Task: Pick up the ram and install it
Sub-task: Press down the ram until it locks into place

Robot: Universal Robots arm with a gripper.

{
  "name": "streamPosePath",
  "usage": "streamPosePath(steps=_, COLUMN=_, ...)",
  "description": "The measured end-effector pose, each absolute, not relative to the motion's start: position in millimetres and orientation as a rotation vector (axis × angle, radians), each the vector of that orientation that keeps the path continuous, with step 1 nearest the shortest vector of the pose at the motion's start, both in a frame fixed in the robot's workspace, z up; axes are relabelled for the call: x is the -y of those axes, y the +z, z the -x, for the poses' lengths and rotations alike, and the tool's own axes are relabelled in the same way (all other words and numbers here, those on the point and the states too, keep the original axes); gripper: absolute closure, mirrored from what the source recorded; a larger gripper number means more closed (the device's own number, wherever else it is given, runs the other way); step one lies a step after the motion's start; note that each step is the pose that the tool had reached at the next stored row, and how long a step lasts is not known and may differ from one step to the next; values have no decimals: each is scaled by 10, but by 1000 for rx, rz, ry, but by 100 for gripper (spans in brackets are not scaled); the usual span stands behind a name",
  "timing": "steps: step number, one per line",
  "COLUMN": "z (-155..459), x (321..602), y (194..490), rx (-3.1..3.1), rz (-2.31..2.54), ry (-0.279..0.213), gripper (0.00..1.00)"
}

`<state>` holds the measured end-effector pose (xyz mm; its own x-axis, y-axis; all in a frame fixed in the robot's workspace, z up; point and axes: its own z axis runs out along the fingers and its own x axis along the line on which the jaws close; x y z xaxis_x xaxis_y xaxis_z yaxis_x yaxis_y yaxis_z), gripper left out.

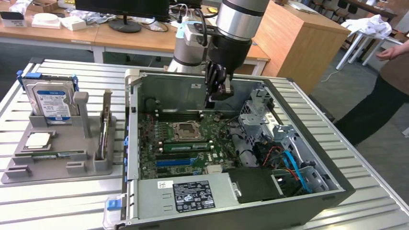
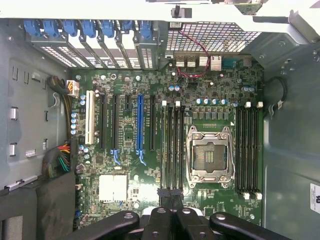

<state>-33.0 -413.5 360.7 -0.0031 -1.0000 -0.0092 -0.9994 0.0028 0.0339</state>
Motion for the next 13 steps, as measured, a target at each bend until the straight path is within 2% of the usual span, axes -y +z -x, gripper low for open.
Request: streamPosePath(steps=13, z=181, x=4135, y=3607, rx=2212, rz=-2206, ry=-48, gripper=90)
